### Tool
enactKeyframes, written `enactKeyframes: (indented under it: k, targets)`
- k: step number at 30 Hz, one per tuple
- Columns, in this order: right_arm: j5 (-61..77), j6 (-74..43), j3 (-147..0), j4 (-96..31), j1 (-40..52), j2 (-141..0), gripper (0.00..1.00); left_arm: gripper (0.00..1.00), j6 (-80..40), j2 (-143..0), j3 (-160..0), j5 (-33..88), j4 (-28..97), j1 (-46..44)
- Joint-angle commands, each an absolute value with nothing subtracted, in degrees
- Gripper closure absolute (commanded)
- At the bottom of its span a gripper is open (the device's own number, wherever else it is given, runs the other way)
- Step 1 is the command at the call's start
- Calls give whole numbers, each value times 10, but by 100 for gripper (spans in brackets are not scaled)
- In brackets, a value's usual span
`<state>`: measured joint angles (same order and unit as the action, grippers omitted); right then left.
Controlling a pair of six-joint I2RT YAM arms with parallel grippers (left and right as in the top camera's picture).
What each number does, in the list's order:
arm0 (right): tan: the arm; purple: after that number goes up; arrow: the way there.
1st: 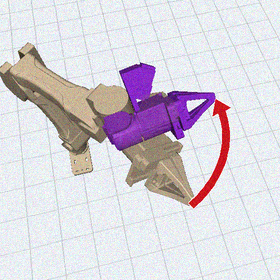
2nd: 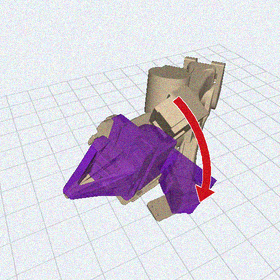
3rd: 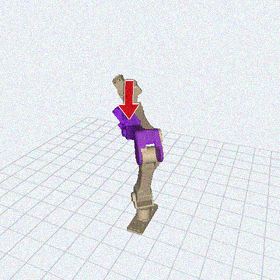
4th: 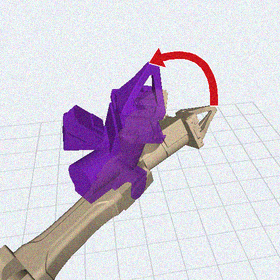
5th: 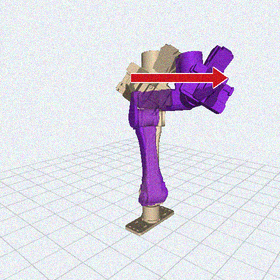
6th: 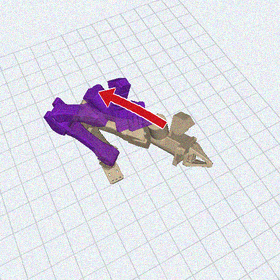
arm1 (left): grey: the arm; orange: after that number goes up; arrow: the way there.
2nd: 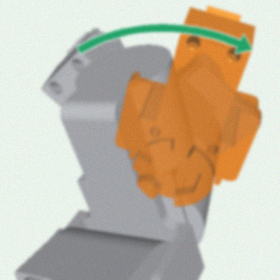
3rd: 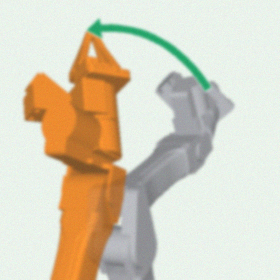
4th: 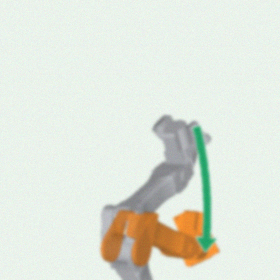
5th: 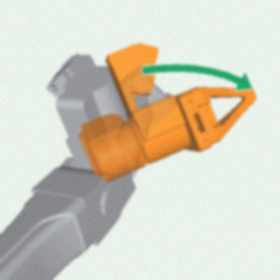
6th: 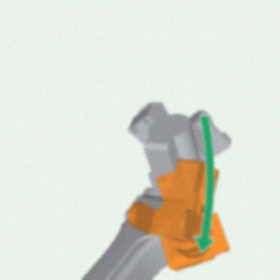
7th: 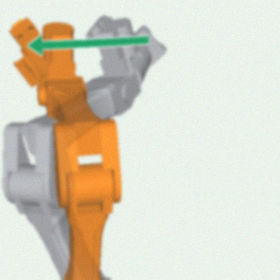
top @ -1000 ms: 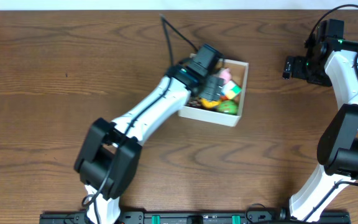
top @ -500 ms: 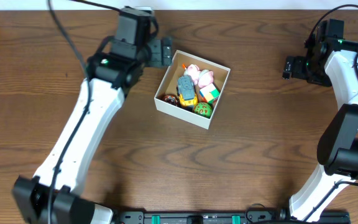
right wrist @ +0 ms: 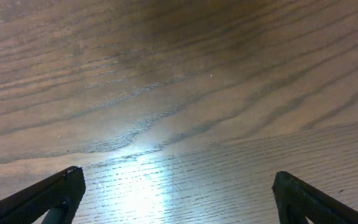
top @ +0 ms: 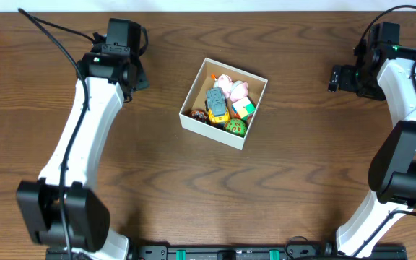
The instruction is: Pack container
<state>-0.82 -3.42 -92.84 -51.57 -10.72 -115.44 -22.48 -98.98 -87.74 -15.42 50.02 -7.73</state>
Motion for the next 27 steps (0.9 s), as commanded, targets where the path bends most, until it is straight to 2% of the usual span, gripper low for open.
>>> enactKeyframes:
  k: [1, 2, 4, 6, 11, 14, 19, 27]
  targets:
    - [-6, -29, -926, -516, -112, -1154, 1, 46, -224, -1028, -873, -149, 502, -70]
    - [-6, -29, -926, -516, -112, -1154, 1, 48, -215, -1038, -873, -135, 500, -70]
    - [-6, -29, -926, -516, -112, -1154, 1, 62, -192, -1057, -873, -100, 491, -74]
    - [-6, -29, -926, -516, -112, -1154, 1, 70, -174, -1074, -873, -68, 481, -76]
    - [-6, -29, -926, -516, -112, -1154, 1, 74, -138, -1114, -873, -30, 464, -89]
    - [-6, -29, -926, -516, -112, -1154, 1, 81, -125, -1131, -873, -18, 466, -99]
    - [-6, -29, -926, -516, -112, -1154, 1, 81, -71, -1137, -873, 36, 475, -117]
    - [-6, -29, -926, -516, -112, -1154, 1, 85, -71, -1137, -873, 72, 509, -154]
